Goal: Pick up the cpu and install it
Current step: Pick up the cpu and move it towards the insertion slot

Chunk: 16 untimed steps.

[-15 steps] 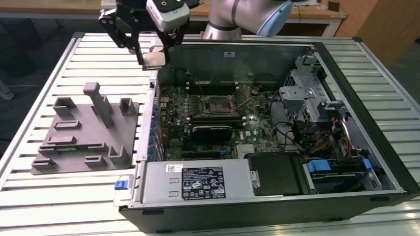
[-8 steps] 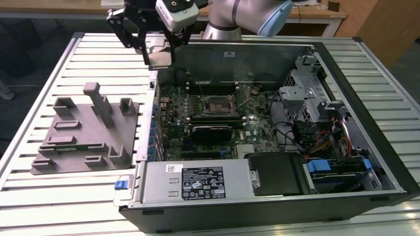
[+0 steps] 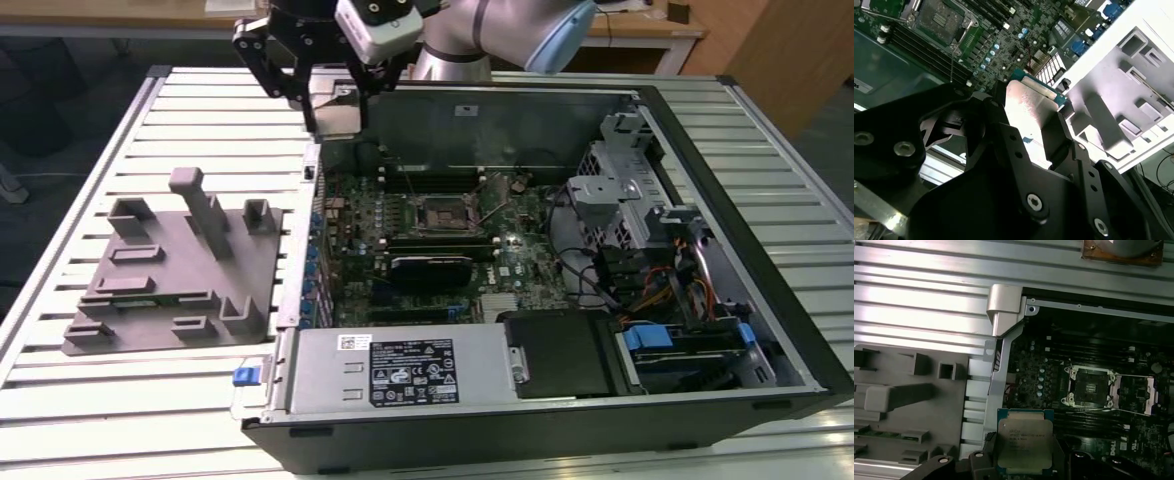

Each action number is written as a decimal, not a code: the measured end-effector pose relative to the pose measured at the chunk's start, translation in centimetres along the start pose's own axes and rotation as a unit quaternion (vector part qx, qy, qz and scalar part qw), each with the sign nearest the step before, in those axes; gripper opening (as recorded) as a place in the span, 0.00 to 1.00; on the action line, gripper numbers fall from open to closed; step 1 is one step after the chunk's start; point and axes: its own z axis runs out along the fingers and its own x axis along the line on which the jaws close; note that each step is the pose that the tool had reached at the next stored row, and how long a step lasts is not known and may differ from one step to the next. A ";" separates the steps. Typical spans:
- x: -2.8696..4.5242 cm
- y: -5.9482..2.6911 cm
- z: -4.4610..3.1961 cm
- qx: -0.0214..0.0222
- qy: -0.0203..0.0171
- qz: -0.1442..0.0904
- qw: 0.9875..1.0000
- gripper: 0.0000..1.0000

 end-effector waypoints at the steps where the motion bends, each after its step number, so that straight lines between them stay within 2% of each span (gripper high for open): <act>1: -0.10 -0.01 0.00 0.000 0.000 0.000 1.000 0.53; 10: -0.98 -0.07 0.00 0.000 0.000 -0.002 1.000 0.53; 16: -2.38 -0.15 0.00 0.000 0.000 -0.003 1.000 0.53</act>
